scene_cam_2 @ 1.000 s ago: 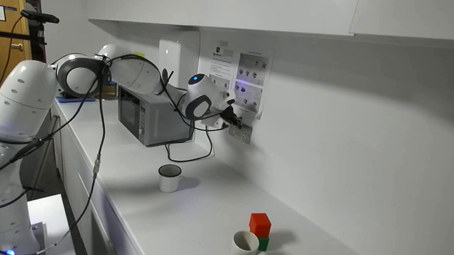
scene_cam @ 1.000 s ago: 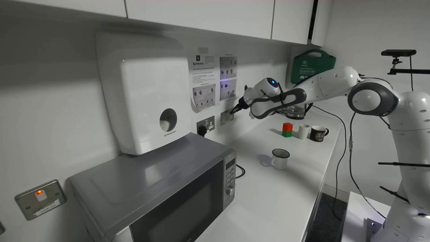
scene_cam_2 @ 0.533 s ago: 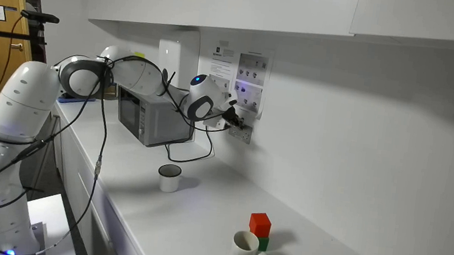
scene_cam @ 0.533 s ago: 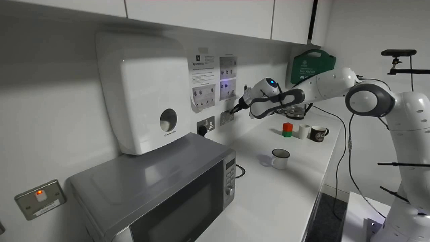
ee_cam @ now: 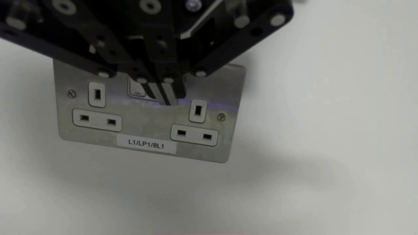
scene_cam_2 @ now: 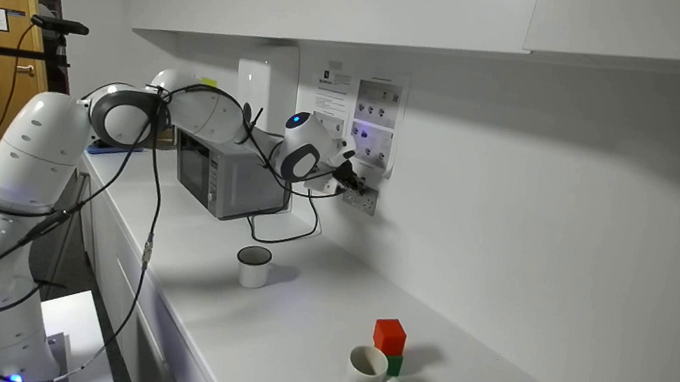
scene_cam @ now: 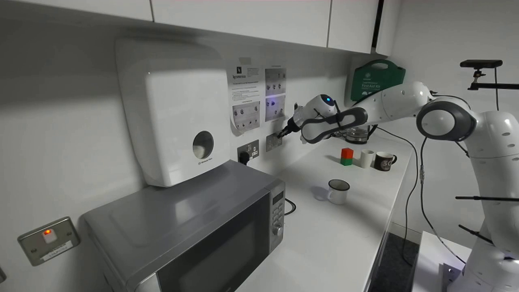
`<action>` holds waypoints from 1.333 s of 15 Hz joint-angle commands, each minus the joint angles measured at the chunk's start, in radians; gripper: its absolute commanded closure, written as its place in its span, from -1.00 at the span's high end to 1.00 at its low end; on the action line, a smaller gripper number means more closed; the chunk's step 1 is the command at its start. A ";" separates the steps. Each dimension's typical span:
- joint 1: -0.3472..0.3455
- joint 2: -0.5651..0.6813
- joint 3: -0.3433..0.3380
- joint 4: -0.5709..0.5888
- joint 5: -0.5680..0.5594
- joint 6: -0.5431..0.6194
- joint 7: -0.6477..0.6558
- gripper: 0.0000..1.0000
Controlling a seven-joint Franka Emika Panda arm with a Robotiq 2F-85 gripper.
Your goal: Flip the switches of the socket on the right
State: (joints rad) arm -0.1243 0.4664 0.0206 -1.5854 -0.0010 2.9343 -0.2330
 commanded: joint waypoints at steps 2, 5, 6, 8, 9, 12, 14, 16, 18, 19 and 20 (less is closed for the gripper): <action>-0.031 0.020 0.036 0.059 0.015 -0.030 -0.045 -1.00; -0.039 0.022 0.045 0.072 0.019 -0.037 -0.044 -1.00; -0.039 0.023 0.045 0.078 0.020 -0.043 -0.041 -1.00; -0.041 0.026 0.047 0.088 0.024 -0.050 -0.039 -1.00; -0.044 0.027 0.051 0.092 0.028 -0.052 -0.041 -1.00; -0.052 0.029 0.058 0.101 0.034 -0.055 -0.041 -1.00; -0.057 0.031 0.064 0.108 0.038 -0.061 -0.042 -1.00; -0.064 0.032 0.073 0.109 0.039 -0.062 -0.042 -1.00; -0.065 0.032 0.074 0.109 0.036 -0.066 -0.042 -1.00; -0.061 0.027 0.067 0.103 0.028 -0.070 -0.037 -1.00; -0.068 0.011 0.076 0.081 0.035 -0.073 -0.047 -1.00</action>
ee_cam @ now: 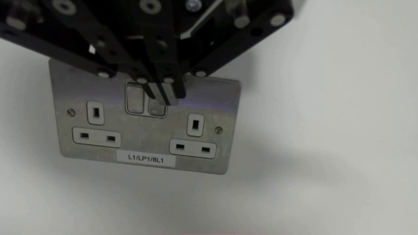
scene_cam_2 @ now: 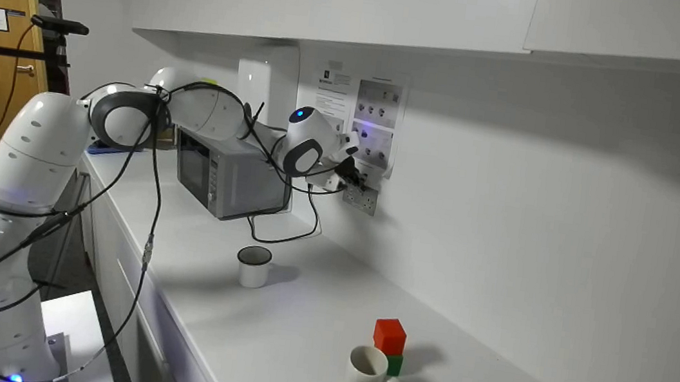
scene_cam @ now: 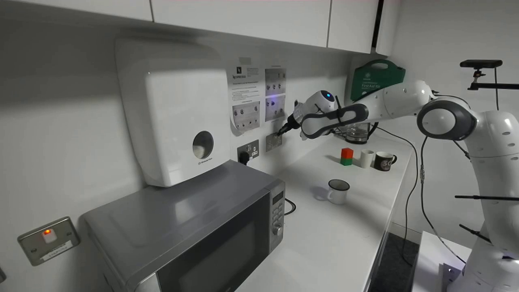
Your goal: Flip the switches of the socket on the right
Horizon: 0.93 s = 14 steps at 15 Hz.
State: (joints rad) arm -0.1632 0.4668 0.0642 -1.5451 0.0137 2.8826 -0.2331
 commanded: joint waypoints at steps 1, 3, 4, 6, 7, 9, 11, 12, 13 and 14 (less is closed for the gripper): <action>-0.030 -0.011 0.032 0.013 0.020 -0.039 -0.047 -1.00; -0.044 -0.067 0.046 -0.059 0.032 -0.071 -0.065 -1.00; -0.049 -0.101 0.049 -0.099 0.035 -0.092 -0.068 -1.00; -0.066 -0.166 0.058 -0.179 0.046 -0.109 -0.080 -1.00; -0.055 -0.203 0.038 -0.225 0.053 -0.112 -0.084 -1.00; -0.049 -0.272 0.017 -0.308 0.047 -0.102 -0.085 -1.00; -0.067 -0.318 0.025 -0.358 0.045 -0.097 -0.085 -1.00; -0.068 -0.343 0.026 -0.384 0.052 -0.101 -0.090 -1.00; -0.073 -0.371 0.028 -0.412 0.059 -0.103 -0.100 -1.00; -0.074 -0.398 0.027 -0.438 0.066 -0.109 -0.103 -1.00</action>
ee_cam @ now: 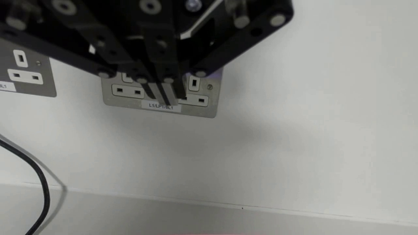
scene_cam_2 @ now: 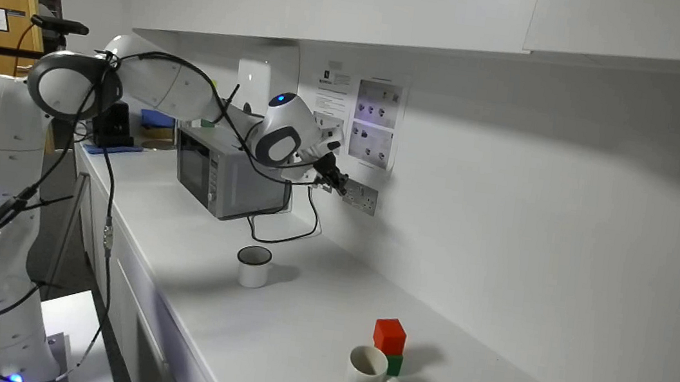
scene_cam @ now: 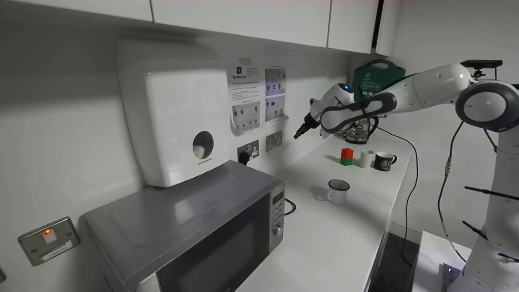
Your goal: Flip the switches of the socket on the right
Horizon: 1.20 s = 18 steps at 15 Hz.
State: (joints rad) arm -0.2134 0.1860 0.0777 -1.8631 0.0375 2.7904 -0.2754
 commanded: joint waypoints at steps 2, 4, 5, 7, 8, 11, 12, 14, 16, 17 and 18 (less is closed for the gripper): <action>-0.032 -0.184 0.025 -0.180 0.120 -0.065 -0.118 -1.00; -0.028 -0.254 0.015 -0.231 0.193 -0.154 -0.180 -1.00; -0.023 -0.291 0.002 -0.256 0.199 -0.196 -0.192 -1.00; 0.046 -0.355 -0.081 -0.305 0.192 -0.244 -0.204 -1.00; 0.059 -0.387 -0.101 -0.333 0.169 -0.249 -0.200 -1.00; 0.100 -0.357 -0.141 -0.301 0.143 -0.245 -0.153 -0.96; 0.106 -0.381 -0.153 -0.323 0.137 -0.245 -0.151 -0.81; 0.113 -0.407 -0.160 -0.348 0.134 -0.245 -0.150 -0.52; 0.115 -0.411 -0.161 -0.354 0.134 -0.245 -0.150 -0.48; 0.116 -0.411 -0.160 -0.356 0.134 -0.245 -0.150 -0.48; 0.116 -0.411 -0.160 -0.356 0.134 -0.245 -0.150 -0.48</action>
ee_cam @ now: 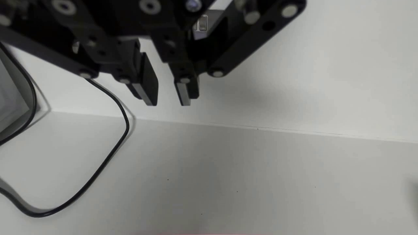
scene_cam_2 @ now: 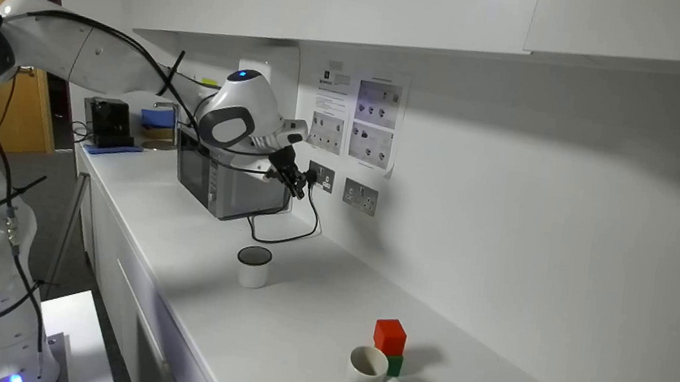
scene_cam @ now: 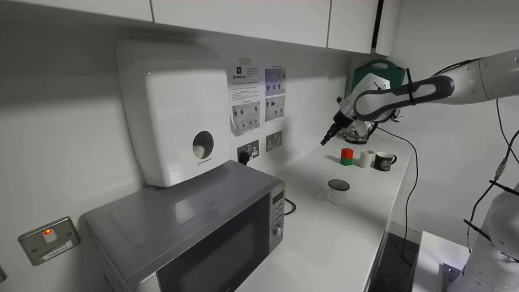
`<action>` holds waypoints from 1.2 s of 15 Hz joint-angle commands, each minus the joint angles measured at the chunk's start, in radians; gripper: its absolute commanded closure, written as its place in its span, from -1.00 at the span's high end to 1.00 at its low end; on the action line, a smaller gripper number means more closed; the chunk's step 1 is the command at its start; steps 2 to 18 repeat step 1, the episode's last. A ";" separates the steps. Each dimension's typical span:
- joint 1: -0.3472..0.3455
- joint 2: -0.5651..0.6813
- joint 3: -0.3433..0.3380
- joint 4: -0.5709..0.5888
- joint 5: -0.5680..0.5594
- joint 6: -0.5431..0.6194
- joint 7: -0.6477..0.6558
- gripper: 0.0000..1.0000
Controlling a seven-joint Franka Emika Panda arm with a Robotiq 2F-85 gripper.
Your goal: Flip the switches of the socket on the right
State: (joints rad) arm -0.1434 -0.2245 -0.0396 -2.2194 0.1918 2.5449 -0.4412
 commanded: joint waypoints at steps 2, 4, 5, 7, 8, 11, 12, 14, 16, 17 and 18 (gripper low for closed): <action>0.046 -0.001 -0.043 0.000 -0.021 0.000 0.016 -0.48; 0.046 -0.001 -0.043 0.000 -0.021 0.000 0.016 -0.48; 0.046 -0.001 -0.043 0.000 -0.021 0.000 0.016 -0.48; 0.046 -0.001 -0.043 0.000 -0.021 0.000 0.016 -0.48; 0.046 -0.001 -0.043 0.000 -0.021 0.000 0.016 -0.48; 0.046 -0.001 -0.043 0.000 -0.021 0.000 0.016 -0.48; 0.046 -0.001 -0.043 0.000 -0.021 0.000 0.016 -0.48; 0.046 -0.001 -0.043 0.000 -0.021 0.000 0.016 -0.48; 0.046 -0.001 -0.043 0.000 -0.021 0.000 0.016 -0.48; 0.046 -0.001 -0.043 0.000 -0.021 0.000 0.016 -0.48; 0.046 -0.001 -0.043 0.000 -0.021 0.000 0.016 -0.48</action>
